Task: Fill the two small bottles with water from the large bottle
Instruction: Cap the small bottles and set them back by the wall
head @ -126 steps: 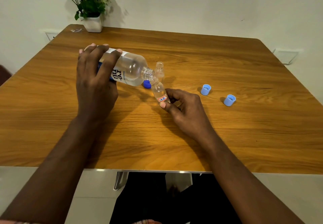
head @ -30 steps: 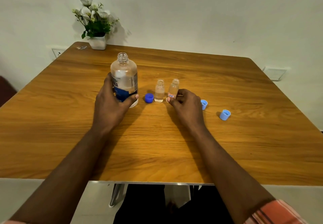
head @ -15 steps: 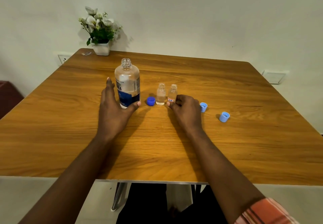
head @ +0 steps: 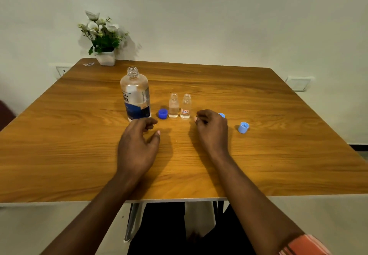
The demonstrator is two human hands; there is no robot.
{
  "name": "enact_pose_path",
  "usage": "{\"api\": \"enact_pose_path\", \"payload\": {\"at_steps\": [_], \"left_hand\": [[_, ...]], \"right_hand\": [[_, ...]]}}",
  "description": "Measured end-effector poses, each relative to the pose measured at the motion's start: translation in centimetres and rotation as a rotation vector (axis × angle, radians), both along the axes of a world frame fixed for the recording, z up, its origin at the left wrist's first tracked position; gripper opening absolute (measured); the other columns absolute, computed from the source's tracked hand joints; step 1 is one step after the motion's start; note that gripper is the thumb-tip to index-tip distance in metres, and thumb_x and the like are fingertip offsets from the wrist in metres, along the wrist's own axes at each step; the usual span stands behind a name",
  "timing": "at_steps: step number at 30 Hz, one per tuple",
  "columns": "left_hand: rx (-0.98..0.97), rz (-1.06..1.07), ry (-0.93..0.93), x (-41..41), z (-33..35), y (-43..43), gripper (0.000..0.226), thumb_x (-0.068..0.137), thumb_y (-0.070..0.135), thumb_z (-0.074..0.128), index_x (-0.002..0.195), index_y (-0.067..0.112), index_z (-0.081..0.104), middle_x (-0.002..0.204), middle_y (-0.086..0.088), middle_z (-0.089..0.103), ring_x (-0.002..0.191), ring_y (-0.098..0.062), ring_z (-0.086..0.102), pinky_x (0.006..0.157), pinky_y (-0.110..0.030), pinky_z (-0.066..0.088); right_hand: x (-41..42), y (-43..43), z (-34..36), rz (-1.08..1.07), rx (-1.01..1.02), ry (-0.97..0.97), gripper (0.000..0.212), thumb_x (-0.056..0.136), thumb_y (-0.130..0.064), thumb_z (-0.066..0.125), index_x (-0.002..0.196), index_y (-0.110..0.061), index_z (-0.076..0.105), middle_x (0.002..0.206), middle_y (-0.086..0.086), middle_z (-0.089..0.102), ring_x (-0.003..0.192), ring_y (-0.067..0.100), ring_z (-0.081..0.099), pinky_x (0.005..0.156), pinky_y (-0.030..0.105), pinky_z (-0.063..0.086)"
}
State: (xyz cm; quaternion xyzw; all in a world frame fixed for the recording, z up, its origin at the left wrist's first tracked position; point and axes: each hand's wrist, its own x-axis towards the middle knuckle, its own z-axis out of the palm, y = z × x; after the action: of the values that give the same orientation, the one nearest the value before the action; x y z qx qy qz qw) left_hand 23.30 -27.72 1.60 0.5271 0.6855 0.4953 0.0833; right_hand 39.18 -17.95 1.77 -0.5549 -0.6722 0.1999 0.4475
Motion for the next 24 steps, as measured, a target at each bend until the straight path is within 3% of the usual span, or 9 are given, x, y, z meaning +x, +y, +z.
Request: {"api": "enact_pose_path", "payload": {"at_steps": [8,14,17,21,24], "left_hand": [[-0.079,-0.133,0.103,4.6,0.6,1.4,0.031,0.086,0.022,0.069,0.117,0.02,0.066,0.107,0.005,0.067,0.098,-0.009,0.06,0.085,-0.031,0.051],[-0.094,-0.173,0.129,8.0,0.8,3.0,0.028,0.087,0.023,0.069,0.114,0.018,0.068,0.108,0.002,0.068,0.102,-0.014,0.061,0.089,-0.034,0.051],[-0.116,-0.165,0.143,8.7,0.9,4.0,0.031,0.087,0.025,0.068,0.117,0.016,0.067,0.111,0.0,0.069,0.105,-0.015,0.061,0.09,-0.035,0.051],[-0.128,-0.155,0.154,8.8,0.9,4.8,0.033,0.088,0.024,0.068,0.119,0.014,0.066,0.112,-0.002,0.069,0.105,-0.016,0.062,0.089,-0.033,0.051],[-0.124,-0.145,0.144,8.6,0.8,5.0,0.033,0.087,0.024,0.068,0.118,0.012,0.067,0.111,-0.003,0.07,0.104,-0.017,0.063,0.088,-0.033,0.052]], "right_hand": [[3.6,-2.0,0.0,-0.088,-0.001,0.067,0.017,0.084,-0.009,0.069,0.1,-0.01,0.073,0.095,0.004,0.075,0.087,0.014,0.069,0.082,0.031,0.054],[8.0,-2.1,0.4,-0.314,-0.008,0.151,0.019,0.08,-0.009,0.07,0.098,-0.012,0.073,0.092,0.003,0.075,0.086,0.016,0.069,0.081,0.034,0.054],[9.9,-1.4,0.6,-0.387,-0.05,0.155,0.027,0.08,-0.011,0.068,0.107,-0.009,0.071,0.098,0.006,0.074,0.092,0.02,0.067,0.084,0.035,0.053],[10.9,-0.4,0.8,-0.342,-0.138,0.087,0.048,0.077,-0.024,0.078,0.12,-0.006,0.066,0.106,0.009,0.072,0.101,0.022,0.066,0.091,0.04,0.051],[10.8,-0.1,0.5,-0.316,-0.151,0.026,0.052,0.076,-0.026,0.078,0.122,-0.007,0.065,0.111,0.009,0.072,0.106,0.023,0.065,0.094,0.044,0.05]]}}
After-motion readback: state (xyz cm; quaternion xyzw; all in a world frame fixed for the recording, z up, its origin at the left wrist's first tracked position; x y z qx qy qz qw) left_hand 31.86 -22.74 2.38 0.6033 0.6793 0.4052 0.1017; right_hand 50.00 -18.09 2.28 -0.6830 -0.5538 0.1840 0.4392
